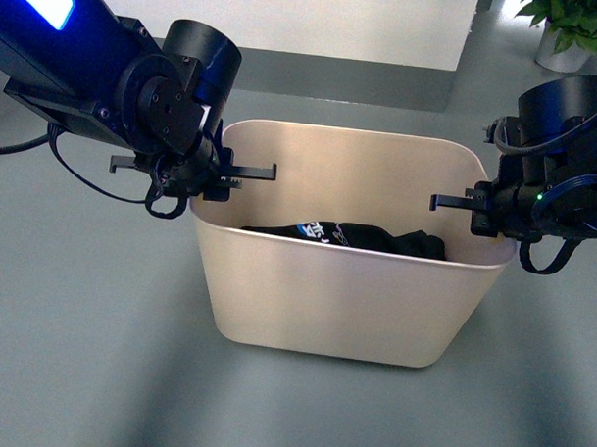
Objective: Move hamper under clothes hanger
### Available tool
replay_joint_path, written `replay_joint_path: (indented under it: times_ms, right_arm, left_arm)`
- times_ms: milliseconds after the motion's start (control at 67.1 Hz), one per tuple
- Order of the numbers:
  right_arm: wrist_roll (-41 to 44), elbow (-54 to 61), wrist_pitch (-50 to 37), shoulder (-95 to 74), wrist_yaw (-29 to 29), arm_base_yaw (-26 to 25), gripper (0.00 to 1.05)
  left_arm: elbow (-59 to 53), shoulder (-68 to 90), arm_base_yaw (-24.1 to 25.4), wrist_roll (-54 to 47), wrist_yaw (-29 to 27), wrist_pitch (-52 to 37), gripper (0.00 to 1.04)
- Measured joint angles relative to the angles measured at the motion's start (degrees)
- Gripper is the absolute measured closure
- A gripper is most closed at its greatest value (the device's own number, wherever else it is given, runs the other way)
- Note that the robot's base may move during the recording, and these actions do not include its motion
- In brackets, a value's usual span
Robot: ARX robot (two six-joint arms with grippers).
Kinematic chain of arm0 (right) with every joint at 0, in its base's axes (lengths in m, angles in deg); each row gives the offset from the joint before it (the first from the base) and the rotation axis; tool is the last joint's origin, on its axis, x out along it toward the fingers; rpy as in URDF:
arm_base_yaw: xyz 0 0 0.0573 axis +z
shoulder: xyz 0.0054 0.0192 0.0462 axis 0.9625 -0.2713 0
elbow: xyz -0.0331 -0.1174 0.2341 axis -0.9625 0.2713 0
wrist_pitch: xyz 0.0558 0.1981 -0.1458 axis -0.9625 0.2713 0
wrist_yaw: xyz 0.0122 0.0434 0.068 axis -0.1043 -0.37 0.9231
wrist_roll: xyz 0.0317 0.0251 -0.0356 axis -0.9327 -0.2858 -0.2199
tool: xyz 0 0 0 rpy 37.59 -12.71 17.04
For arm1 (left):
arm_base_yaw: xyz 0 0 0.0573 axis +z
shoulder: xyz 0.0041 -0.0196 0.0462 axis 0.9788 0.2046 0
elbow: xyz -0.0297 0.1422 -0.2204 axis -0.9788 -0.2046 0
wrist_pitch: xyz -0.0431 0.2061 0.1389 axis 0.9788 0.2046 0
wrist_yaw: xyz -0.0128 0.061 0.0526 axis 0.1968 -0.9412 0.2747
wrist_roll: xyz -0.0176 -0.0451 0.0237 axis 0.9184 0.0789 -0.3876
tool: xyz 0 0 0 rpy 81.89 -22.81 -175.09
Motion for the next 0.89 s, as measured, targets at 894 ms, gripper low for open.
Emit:
replay_joint_path:
  times_ms: [894]
  right_arm:
    - [-1.4,-6.3,11.7,-2.4,-1.8,0.5,1.02]
  left_arm:
    - [5.5,2.8,-0.2,0.1,0.2,9.1,1.01]
